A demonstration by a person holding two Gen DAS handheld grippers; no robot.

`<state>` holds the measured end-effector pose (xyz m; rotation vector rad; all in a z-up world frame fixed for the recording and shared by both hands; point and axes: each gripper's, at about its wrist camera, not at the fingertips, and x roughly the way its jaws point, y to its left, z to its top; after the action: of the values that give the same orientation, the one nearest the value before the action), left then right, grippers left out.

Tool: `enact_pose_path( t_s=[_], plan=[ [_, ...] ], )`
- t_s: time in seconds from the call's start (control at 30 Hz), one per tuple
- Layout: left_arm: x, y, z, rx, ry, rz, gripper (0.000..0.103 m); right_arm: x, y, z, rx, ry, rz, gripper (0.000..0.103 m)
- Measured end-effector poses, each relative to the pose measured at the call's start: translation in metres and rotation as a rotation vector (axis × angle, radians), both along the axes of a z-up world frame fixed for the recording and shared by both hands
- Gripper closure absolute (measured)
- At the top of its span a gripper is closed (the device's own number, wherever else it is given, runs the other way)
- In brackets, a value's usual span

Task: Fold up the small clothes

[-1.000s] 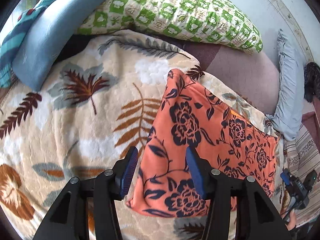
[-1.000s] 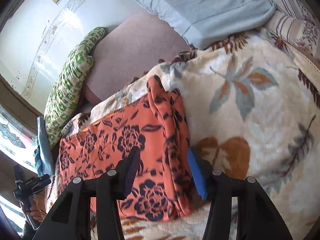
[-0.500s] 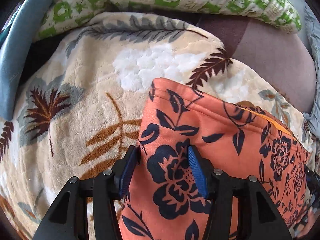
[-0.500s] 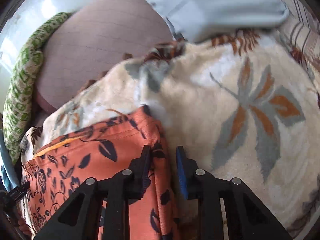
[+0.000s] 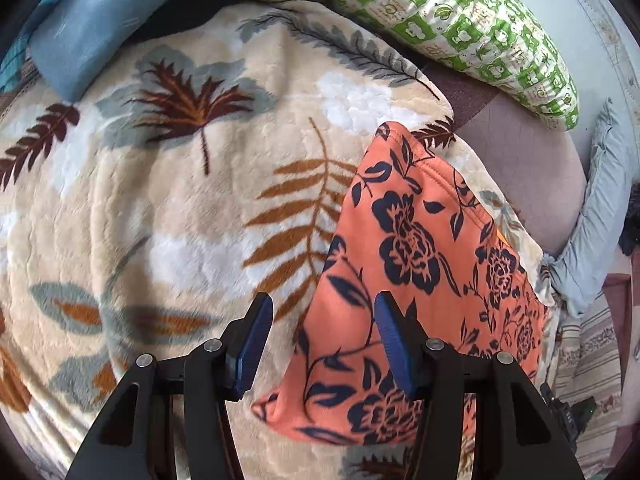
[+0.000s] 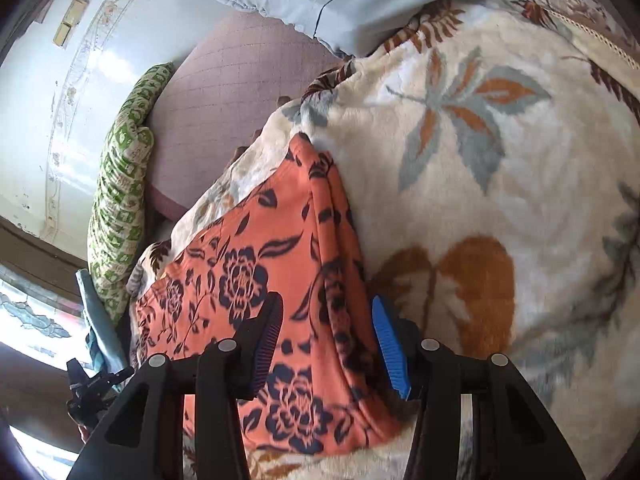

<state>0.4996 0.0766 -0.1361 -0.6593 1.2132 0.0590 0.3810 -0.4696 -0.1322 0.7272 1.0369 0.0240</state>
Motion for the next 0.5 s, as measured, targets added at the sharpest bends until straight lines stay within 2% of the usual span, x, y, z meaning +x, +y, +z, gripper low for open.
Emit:
enact_pose_path(
  t_s=[0.27, 0.37, 0.5],
  plan=[
    [-0.078, -0.004, 0.007, -0.183, -0.059, -0.015, 0.05, -0.044, -0.011, -0.009, 0.085, 0.019, -0.087, 0.043],
    [-0.088, -0.01, -0.004, -0.212, -0.041, -0.013, 0.05, -0.048, -0.012, -0.016, 0.111, 0.031, -0.096, 0.043],
    [-0.083, -0.021, -0.025, -0.24, 0.001, 0.017, 0.05, -0.046, -0.007, -0.026, 0.138, 0.04, -0.098, 0.042]
  ],
)
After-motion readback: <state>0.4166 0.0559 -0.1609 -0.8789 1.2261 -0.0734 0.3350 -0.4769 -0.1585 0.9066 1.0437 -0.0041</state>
